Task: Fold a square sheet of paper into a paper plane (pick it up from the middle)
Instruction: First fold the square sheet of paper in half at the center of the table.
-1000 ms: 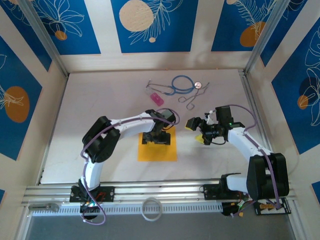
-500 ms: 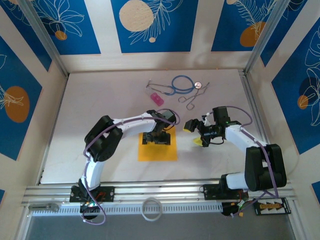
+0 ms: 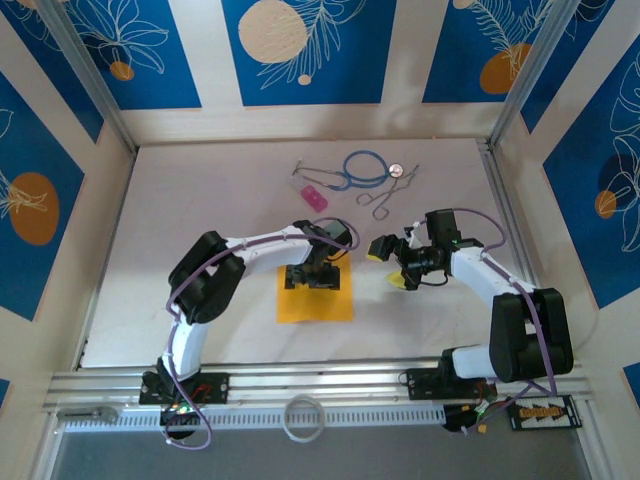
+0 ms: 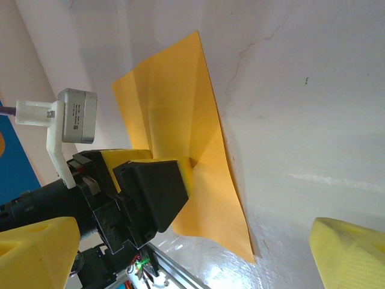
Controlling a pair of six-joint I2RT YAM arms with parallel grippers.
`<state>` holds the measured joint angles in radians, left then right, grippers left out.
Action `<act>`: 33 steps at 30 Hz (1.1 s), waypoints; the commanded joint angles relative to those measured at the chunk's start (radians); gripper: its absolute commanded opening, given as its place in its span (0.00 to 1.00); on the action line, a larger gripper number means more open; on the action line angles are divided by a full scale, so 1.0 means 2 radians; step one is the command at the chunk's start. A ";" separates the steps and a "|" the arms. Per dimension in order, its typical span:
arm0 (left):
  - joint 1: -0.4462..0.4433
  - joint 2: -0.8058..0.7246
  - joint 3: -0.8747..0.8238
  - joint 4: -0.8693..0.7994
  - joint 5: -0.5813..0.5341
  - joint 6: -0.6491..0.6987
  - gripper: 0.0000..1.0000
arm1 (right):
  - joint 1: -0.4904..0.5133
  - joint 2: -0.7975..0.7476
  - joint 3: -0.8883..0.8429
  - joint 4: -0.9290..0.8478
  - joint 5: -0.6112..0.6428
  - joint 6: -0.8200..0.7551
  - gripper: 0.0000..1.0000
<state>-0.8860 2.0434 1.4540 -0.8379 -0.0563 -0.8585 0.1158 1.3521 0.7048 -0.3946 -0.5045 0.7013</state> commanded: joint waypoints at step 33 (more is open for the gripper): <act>0.015 -0.126 -0.136 0.197 0.036 -0.041 0.40 | 0.019 -0.114 0.018 -0.083 0.189 0.018 0.93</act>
<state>-0.8738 1.8488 1.2118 -0.5110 -0.0261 -0.9104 0.1242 1.1656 0.7071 -0.4919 -0.2401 0.7738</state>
